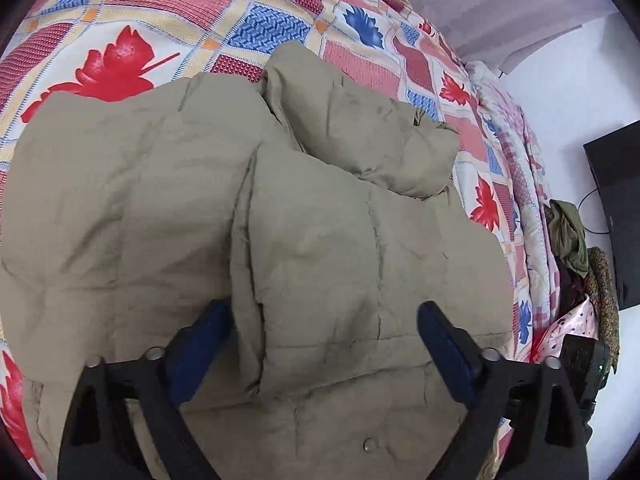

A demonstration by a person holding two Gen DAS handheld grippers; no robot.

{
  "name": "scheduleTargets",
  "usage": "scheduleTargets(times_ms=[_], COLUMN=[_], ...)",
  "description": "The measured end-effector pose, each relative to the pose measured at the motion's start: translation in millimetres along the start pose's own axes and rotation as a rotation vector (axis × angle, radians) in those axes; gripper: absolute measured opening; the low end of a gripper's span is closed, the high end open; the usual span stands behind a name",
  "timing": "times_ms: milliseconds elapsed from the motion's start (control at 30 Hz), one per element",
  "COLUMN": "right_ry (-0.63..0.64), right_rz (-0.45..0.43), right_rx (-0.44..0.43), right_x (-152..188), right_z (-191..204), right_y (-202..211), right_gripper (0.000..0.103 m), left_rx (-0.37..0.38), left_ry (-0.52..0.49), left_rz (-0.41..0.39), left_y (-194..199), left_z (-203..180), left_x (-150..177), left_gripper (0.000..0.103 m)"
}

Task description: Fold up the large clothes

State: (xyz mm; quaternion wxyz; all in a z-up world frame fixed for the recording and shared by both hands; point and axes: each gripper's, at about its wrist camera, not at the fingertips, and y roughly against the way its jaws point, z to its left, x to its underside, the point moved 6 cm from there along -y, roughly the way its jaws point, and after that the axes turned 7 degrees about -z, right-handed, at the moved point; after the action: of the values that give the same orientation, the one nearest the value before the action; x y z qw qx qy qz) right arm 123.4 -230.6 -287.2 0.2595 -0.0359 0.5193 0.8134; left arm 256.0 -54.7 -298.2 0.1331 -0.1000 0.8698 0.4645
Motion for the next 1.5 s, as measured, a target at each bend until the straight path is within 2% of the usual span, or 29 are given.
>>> scheduleTargets(times_ms=[33, 67, 100, 133, 167, 233, 267, 367, 433, 533, 633, 733, 867, 967, 1000, 1067, 1133, 1200, 1233, 1367, 1433, 1500], right_ry=[0.012, 0.017, 0.019, 0.018, 0.008, -0.031, -0.042, -0.008, 0.028, 0.086, 0.132, 0.119, 0.136, 0.133, 0.130, 0.136, 0.160, 0.177, 0.184, 0.197, 0.162, 0.108], right_rz=[0.010, 0.004, -0.007, -0.022, -0.042, -0.068, -0.084, -0.115, -0.126, -0.156, -0.171, -0.138, -0.132, -0.128, -0.120, -0.090, -0.065, -0.044, -0.037, -0.015, -0.067, -0.118], right_rx=[0.048, 0.084, 0.121, 0.153, 0.173, 0.186, 0.193, 0.220, 0.240, 0.291, 0.366, 0.372, 0.385, 0.387, 0.386, 0.391, 0.404, 0.396, 0.381, 0.279, 0.276, 0.287], right_x=[3, 4, 3, 2, 0, -6, -11, -26, -35, -49, -56, -52, -47, -48, -48, -48, -42, -31, -23, 7, 5, -11], right_z=[-17, -31, -44, -59, -70, -84, -89, -90, -85, -78, -88, -99, -104, -102, -102, -96, -88, -80, -75, -61, -65, -74], right_y=[4, 8, 12, 16, 20, 22, 23, 22, 18, 19, 19, 4, -12, -10, -8, -2, 8, 22, 30, 62, 79, 89], right_gripper=[0.027, 0.024, 0.023, 0.023, 0.023, 0.022, 0.022, 0.022, 0.022, 0.022, 0.019, 0.018, 0.018, 0.018, 0.019, 0.022, 0.030, 0.067, 0.071, 0.071, 0.066, 0.019], left_rx=[-0.016, -0.018, -0.018, -0.025, -0.030, -0.069, -0.079, -0.042, -0.054, -0.095, -0.144, -0.195, -0.201, -0.286, -0.306, -0.327, -0.353, -0.369, -0.367, -0.320, -0.288, -0.270], left_ry=[-0.003, -0.003, -0.007, -0.019, -0.035, -0.079, -0.109, -0.138, -0.146, -0.144, -0.131, -0.150, -0.100, -0.136, -0.158, -0.188, -0.202, -0.201, -0.195, -0.174, -0.182, -0.207], left_rz=[0.023, 0.038, 0.050, 0.064, 0.071, 0.036, -0.010, -0.132, -0.173, -0.158, -0.071, -0.023, -0.035, -0.059, -0.072, -0.079, -0.087, -0.098, -0.105, -0.136, -0.137, -0.128], left_y=[-9, -15, -21, -27, -31, -28, -17, 22, 41, 46, 23, -3, -3, 16, 23, 39, 53, 66, 72, 88, 86, 75], left_z=[-3, -5, -7, -11, -15, -26, -35, -53, -51, -31, -3, 14, 27, 31, 32, 34, 38, 42, 42, 34, 23, 9], left_x=[1, 1, 2, 3, 4, 0, -5, -21, -30, -32, -17, 8, 18, 15, 13, 11, 8, 5, 3, -5, -7, -8], left_gripper=[0.075, 0.059, 0.049, 0.027, 0.011, 0.010, 0.009, 0.009, 0.009, 0.009, 0.009, 0.010, 0.012, 0.026, 0.027, 0.027, 0.027, 0.027, 0.027, 0.027, 0.027, 0.027])
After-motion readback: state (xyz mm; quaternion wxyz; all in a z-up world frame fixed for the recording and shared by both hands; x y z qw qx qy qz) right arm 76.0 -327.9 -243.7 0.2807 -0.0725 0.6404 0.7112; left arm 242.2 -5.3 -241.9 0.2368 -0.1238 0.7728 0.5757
